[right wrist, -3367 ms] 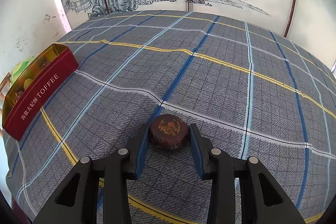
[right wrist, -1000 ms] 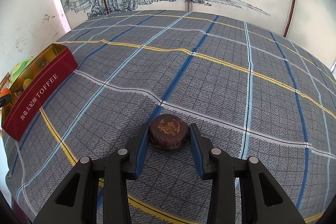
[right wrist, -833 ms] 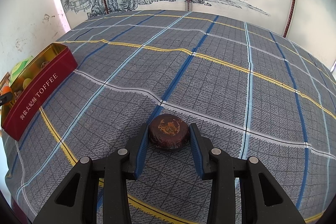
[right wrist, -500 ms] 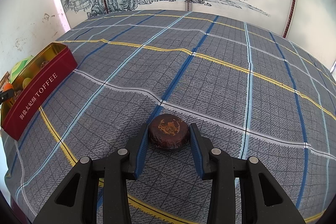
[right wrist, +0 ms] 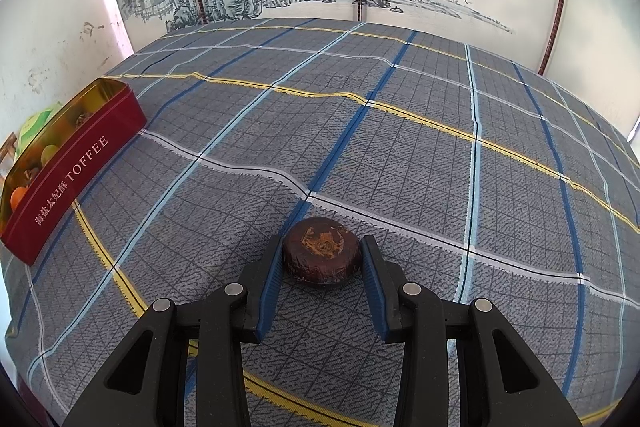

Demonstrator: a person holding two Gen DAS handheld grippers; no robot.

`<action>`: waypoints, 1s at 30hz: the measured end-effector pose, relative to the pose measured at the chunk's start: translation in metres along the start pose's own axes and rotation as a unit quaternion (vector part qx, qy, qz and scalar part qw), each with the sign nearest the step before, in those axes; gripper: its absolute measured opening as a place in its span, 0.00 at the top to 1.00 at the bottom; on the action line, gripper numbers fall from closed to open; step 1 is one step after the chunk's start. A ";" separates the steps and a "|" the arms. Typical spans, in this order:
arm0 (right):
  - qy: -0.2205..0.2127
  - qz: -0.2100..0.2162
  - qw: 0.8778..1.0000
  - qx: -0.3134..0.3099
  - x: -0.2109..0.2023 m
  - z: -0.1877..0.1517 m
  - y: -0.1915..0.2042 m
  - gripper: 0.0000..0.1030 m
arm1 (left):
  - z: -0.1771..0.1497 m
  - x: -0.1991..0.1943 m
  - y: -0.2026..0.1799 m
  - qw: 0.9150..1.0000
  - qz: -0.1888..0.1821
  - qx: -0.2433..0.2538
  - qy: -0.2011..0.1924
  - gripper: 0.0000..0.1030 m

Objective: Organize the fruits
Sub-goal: 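Lower the tangerine into the tin and open the left tool, then carry the dark brown fruit over the tin and release it with the right tool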

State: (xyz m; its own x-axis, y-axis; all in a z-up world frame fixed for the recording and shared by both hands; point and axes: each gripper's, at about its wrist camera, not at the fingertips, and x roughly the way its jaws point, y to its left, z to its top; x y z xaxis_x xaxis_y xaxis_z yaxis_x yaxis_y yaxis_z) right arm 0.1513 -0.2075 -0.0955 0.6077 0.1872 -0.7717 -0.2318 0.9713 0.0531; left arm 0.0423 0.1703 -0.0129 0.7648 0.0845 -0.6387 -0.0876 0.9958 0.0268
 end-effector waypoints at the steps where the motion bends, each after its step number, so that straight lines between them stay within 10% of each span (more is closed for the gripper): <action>1: 0.000 0.000 1.000 0.000 0.000 0.000 0.000 0.62 | -0.001 -0.005 0.000 1.000 0.005 0.001 -0.004 0.20; 30: -0.045 0.109 0.989 -0.084 -0.082 0.008 0.127 0.62 | -0.029 -0.068 0.000 0.999 0.023 0.002 -0.026 0.07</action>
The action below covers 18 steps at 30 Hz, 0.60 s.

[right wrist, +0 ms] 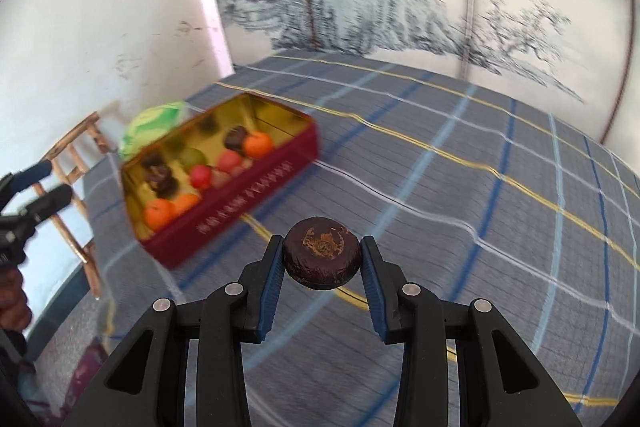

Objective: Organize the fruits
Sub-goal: 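Carry the dark brown fruit over the tin and release it with the right tool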

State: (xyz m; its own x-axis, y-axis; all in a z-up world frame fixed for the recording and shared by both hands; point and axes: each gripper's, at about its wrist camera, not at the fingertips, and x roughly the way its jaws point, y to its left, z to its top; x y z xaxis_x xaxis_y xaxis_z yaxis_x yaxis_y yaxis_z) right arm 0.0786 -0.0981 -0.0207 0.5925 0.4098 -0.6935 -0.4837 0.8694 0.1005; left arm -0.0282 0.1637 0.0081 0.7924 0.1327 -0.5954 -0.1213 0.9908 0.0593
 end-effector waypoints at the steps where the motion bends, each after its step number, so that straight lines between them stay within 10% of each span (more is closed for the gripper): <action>1: -0.001 0.005 1.000 -0.003 0.001 0.004 0.007 0.62 | -0.001 0.000 0.001 1.000 0.002 -0.001 0.000 0.06; 18: 0.021 0.076 0.996 -0.042 0.059 0.073 0.093 0.62 | -0.022 0.004 0.017 0.999 0.034 0.018 -0.001 0.03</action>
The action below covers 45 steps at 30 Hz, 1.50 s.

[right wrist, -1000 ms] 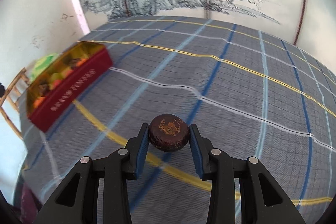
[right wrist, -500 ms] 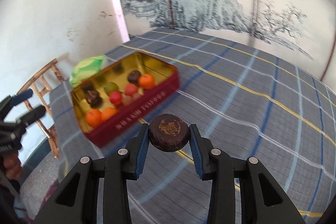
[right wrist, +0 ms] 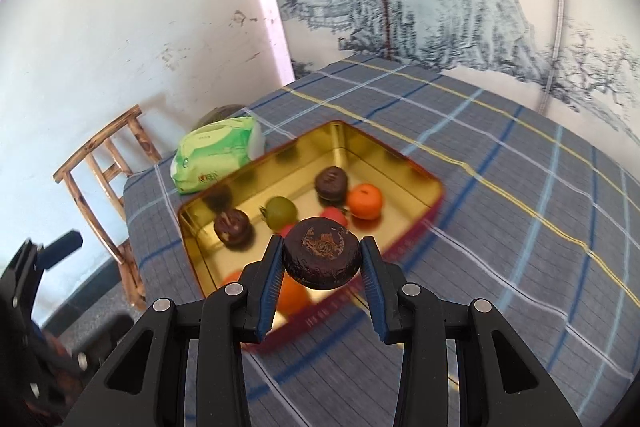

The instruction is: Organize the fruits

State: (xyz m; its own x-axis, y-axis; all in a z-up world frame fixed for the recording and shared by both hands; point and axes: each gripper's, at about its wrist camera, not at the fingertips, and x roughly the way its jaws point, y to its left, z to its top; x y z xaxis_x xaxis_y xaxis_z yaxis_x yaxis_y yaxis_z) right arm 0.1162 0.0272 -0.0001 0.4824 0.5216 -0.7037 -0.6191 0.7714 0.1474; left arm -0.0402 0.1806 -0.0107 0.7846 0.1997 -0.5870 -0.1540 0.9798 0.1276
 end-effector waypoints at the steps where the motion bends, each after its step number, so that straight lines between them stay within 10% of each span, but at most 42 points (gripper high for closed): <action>1: 0.004 0.004 1.000 -0.003 0.007 0.004 0.003 0.62 | 0.000 0.001 0.000 1.000 0.001 0.002 0.000 0.03; 26: 0.072 0.012 0.997 -0.029 0.139 0.072 0.025 0.62 | 0.000 0.029 0.008 0.999 0.009 0.024 0.020 0.03; 45: 0.017 0.030 0.999 -0.012 0.093 0.077 0.026 0.60 | 0.004 0.015 0.002 0.999 0.017 0.020 0.023 0.03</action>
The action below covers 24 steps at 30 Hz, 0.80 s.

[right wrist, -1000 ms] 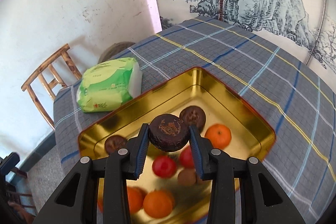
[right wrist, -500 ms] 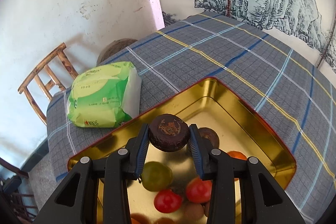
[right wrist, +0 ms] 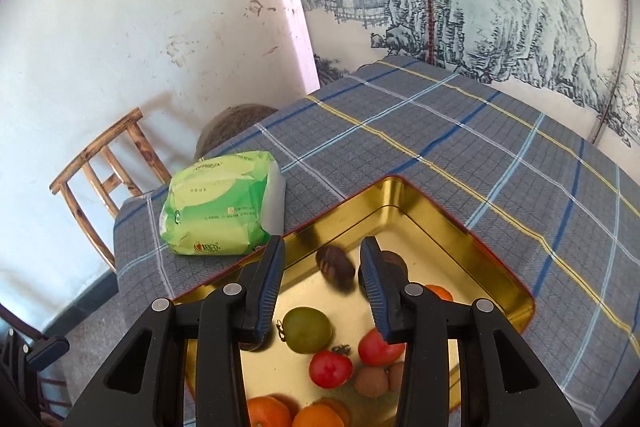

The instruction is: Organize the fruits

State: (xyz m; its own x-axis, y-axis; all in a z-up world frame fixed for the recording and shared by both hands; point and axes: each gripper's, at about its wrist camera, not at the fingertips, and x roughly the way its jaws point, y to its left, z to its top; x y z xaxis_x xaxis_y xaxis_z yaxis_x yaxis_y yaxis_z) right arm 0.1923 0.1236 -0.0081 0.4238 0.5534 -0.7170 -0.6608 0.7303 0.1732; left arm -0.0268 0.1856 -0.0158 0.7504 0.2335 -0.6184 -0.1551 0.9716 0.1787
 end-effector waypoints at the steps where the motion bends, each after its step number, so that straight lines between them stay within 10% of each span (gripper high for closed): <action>1: -0.004 0.005 1.000 0.005 -0.006 -0.001 0.000 0.60 | 0.001 -0.005 0.000 1.000 0.004 0.002 -0.006 0.03; 24: -0.230 -0.107 0.967 -0.027 -0.244 -0.164 0.036 0.21 | 0.047 -0.140 -0.009 0.976 -0.061 -0.026 -0.207 0.00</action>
State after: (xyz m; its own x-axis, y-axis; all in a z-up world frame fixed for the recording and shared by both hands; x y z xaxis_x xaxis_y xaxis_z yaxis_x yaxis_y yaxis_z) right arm -0.0368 -0.0514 0.0624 0.7764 0.5215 -0.3540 -0.5546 0.8321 0.0095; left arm -0.1002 0.1422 0.1056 0.9588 0.0903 -0.2693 -0.0723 0.9945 0.0762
